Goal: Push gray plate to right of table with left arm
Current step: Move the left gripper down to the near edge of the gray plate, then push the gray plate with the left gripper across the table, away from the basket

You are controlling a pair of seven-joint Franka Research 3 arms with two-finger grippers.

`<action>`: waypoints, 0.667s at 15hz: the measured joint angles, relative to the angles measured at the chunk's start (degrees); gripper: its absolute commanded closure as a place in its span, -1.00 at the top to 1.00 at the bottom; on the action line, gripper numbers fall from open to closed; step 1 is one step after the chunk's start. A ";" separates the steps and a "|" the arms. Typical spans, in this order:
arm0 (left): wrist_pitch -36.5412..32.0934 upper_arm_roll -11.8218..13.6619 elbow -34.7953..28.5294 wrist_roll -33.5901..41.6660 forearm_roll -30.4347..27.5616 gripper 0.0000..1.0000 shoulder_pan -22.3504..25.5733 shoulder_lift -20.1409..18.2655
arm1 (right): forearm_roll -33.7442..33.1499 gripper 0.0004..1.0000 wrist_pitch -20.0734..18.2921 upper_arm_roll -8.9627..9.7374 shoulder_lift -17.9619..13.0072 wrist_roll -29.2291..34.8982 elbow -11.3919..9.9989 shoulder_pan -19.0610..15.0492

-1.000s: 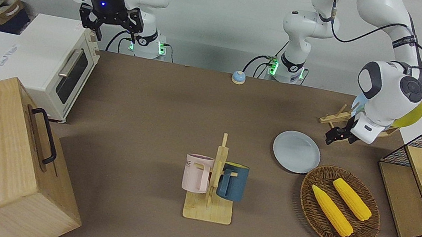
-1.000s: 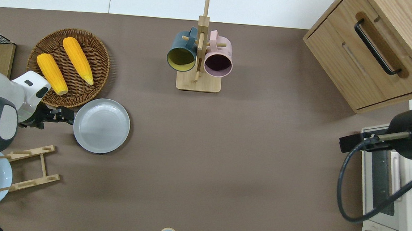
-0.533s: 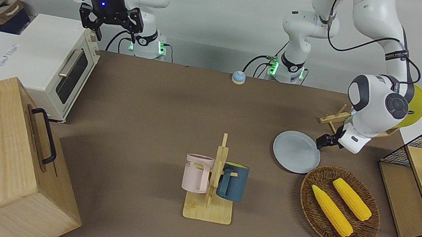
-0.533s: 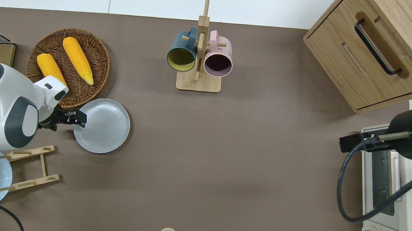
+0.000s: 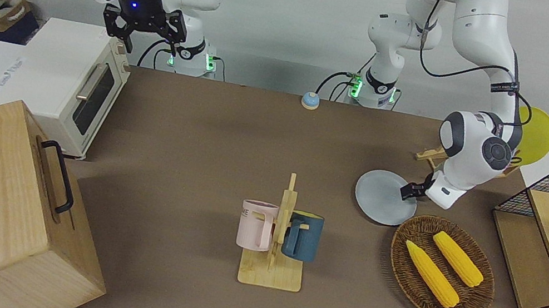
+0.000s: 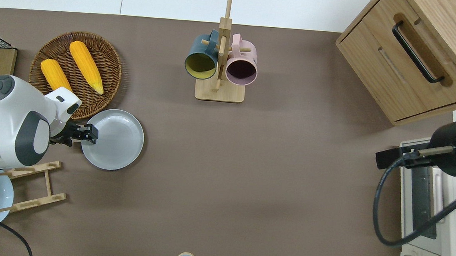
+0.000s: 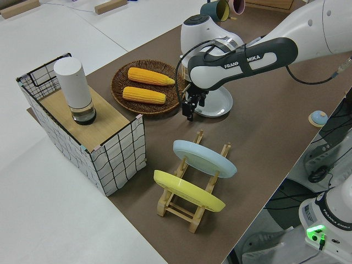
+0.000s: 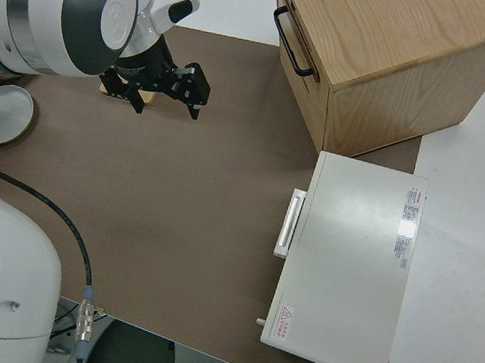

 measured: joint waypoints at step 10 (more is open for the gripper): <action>-0.07 -0.20 -0.09 -0.12 -0.15 -1.00 -0.09 -0.76 | 0.00 0.97 0.00 0.00 0.00 0.00 0.00 0.00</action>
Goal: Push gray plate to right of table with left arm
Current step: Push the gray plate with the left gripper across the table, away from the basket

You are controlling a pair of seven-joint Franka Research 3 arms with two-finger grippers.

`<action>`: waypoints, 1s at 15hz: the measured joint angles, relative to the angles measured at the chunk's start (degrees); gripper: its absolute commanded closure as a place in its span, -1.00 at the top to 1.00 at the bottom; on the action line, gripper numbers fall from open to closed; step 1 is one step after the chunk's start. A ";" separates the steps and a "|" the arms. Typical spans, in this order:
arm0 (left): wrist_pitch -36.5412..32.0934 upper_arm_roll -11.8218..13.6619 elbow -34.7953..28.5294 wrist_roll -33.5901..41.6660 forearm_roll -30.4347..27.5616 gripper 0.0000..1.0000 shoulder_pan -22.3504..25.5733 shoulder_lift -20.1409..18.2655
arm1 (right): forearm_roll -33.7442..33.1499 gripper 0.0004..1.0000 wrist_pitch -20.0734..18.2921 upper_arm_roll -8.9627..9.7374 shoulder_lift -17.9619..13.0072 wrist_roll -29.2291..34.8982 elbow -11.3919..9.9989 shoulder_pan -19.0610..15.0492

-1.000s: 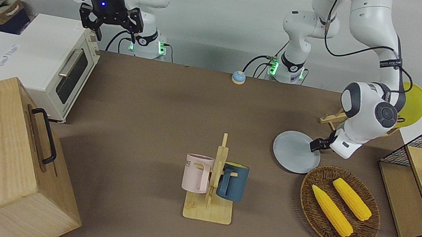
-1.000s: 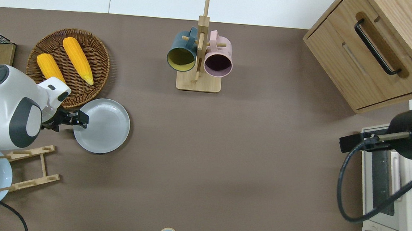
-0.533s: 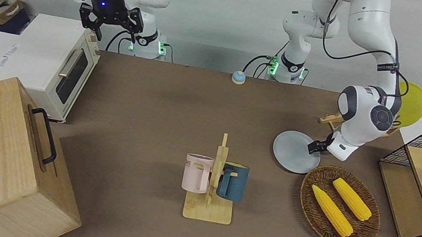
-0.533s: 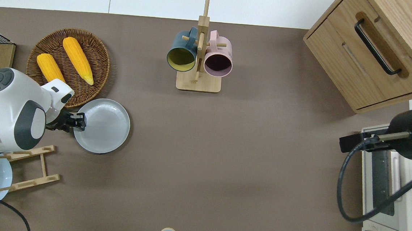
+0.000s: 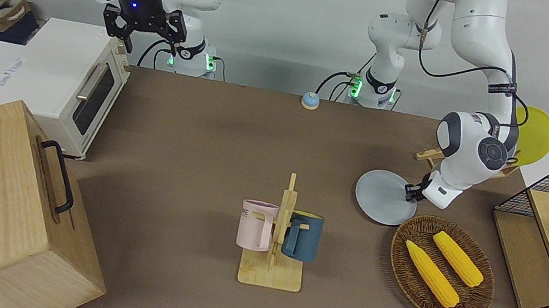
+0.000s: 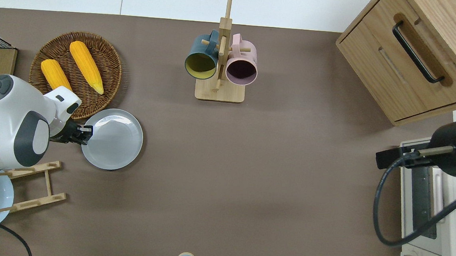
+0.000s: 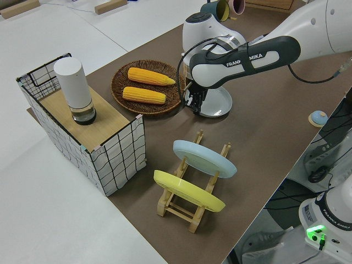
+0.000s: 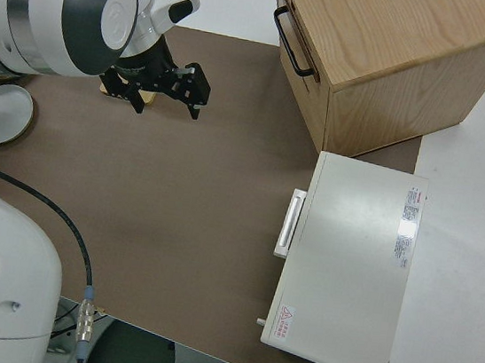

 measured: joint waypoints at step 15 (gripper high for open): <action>0.98 -0.06 -0.06 -10.61 -0.01 -1.00 -6.93 0.59 | 0.00 0.97 0.00 0.00 0.00 0.00 0.00 0.00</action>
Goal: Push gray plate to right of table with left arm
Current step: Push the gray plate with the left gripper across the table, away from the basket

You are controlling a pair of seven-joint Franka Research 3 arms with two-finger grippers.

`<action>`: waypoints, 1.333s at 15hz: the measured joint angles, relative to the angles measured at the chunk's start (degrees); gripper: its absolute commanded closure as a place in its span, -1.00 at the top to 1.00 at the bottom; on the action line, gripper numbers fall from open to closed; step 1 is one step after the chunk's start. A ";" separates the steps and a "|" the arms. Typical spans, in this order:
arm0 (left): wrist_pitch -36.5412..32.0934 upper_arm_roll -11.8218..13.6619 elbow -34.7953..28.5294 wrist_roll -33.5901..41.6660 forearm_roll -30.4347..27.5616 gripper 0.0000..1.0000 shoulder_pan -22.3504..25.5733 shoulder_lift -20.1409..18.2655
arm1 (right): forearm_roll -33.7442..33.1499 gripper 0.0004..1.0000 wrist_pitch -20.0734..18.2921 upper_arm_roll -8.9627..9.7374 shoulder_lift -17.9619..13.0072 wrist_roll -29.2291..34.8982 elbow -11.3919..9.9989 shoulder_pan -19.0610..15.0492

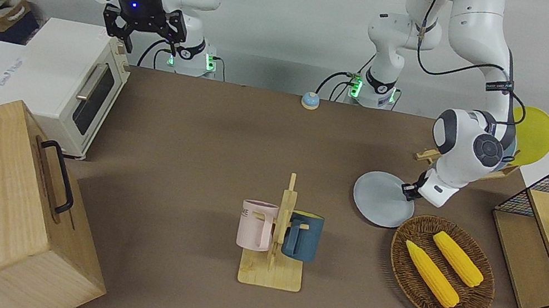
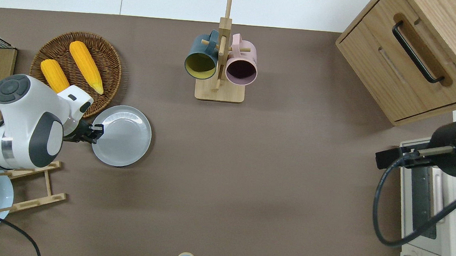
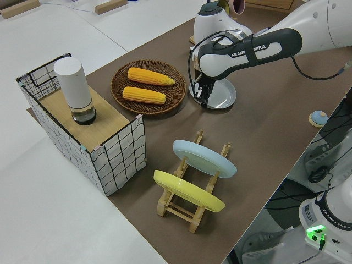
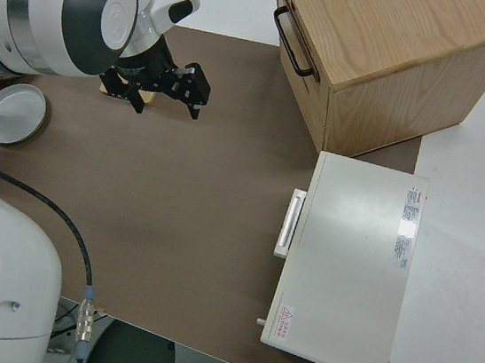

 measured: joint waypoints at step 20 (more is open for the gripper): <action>-1.99 -6.52 0.97 -40.48 -0.13 -1.00 -21.48 -0.09 | 0.00 0.97 0.00 0.00 0.00 0.00 0.00 0.00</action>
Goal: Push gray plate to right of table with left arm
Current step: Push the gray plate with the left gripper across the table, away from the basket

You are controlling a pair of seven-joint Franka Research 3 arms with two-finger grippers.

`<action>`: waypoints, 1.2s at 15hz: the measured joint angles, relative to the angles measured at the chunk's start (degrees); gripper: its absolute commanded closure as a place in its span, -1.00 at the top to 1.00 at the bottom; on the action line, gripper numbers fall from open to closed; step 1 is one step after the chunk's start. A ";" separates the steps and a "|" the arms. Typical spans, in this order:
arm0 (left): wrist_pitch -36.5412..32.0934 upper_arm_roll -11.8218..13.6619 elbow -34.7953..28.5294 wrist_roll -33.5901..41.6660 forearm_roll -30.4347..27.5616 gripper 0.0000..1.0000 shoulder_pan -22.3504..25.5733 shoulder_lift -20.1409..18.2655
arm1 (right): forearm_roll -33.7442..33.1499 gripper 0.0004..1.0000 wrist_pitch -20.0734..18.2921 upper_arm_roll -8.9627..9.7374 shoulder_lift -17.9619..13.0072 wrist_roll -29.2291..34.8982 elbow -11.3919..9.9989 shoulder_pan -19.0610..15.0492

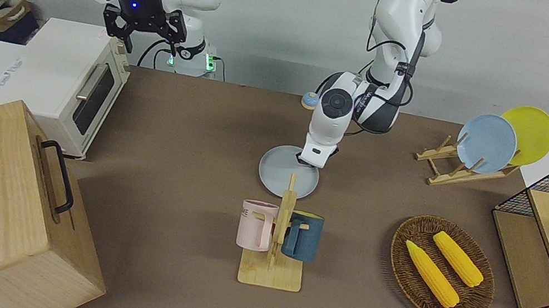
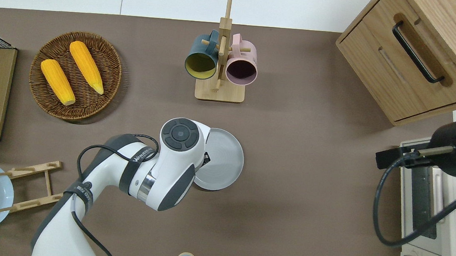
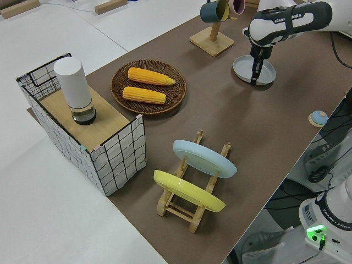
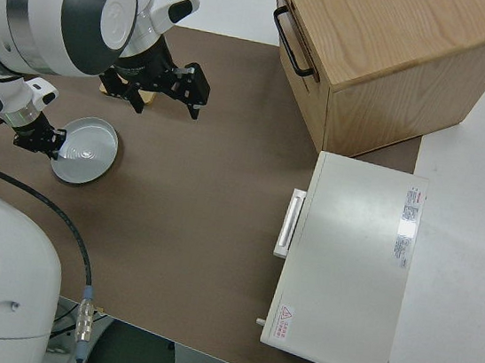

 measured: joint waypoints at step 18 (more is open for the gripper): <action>-0.11 -10.12 7.02 -19.48 -0.02 0.73 -8.55 5.31 | 0.00 0.97 0.00 0.00 0.00 0.00 0.00 0.00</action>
